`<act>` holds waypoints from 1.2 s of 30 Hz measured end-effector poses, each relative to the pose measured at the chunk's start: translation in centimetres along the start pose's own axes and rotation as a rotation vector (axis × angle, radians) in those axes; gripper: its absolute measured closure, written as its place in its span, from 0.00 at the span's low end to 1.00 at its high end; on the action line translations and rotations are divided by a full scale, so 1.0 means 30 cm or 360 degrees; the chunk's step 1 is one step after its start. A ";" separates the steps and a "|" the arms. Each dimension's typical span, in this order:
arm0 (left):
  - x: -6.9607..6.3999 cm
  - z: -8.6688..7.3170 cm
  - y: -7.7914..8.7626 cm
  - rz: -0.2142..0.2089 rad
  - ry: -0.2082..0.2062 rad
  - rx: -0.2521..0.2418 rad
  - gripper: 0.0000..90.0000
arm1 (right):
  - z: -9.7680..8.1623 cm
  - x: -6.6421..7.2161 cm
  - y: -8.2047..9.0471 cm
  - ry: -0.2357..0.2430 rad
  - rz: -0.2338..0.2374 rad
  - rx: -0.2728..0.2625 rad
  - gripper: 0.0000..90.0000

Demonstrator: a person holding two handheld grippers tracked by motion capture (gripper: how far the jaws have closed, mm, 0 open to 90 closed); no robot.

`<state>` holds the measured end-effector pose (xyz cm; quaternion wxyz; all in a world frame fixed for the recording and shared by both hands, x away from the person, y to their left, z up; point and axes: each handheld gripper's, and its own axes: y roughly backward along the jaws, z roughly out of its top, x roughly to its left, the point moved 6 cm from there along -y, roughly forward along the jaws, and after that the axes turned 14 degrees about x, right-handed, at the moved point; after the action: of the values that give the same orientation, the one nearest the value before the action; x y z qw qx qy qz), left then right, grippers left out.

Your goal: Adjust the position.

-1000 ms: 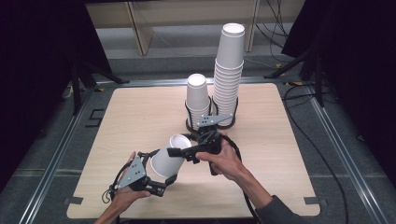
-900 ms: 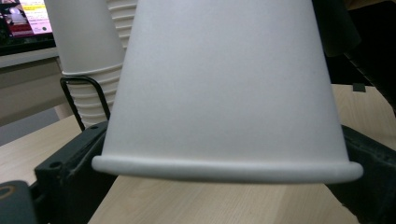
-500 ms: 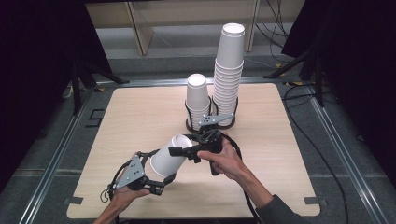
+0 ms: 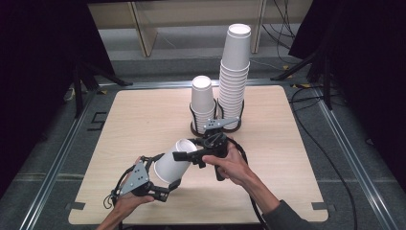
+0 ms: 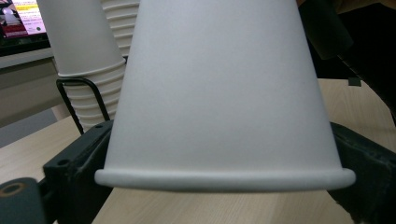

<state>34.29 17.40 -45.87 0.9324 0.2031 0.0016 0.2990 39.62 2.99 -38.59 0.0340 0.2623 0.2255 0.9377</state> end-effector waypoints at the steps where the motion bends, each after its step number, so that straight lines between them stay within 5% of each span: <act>1: 0.001 0.000 0.000 -0.0001 0.0001 0.0006 0.08 | 0.000 -0.003 -0.002 0.0010 0.0000 -0.0006 0.29; 11: 0.003 -0.010 -0.002 -0.0010 -0.0029 0.0100 0.15 | -0.008 -0.006 -0.003 0.0015 -0.0004 0.0054 0.27; 17: 0.007 -0.020 -0.010 -0.0018 -0.0036 0.0135 0.16 | -0.004 -0.014 0.019 0.0133 -0.0168 0.0100 0.23; 20: 0.008 -0.025 -0.007 -0.0007 -0.0067 0.0208 0.16 | -0.006 -0.008 0.028 0.0137 -0.0187 0.0131 0.23; 29: -0.001 -0.050 -0.026 -0.0042 -0.0083 0.0312 0.17 | 0.000 0.010 0.059 0.0385 -0.0401 0.0280 0.23; 36: -0.008 -0.061 -0.025 -0.0082 -0.0131 0.0403 0.18 | -0.030 0.011 0.046 0.0535 -0.0502 0.0493 0.23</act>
<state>34.28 17.40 -47.87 0.9060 0.3311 0.0063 0.2637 38.97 1.45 -38.50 0.1013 0.0668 0.4069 0.9054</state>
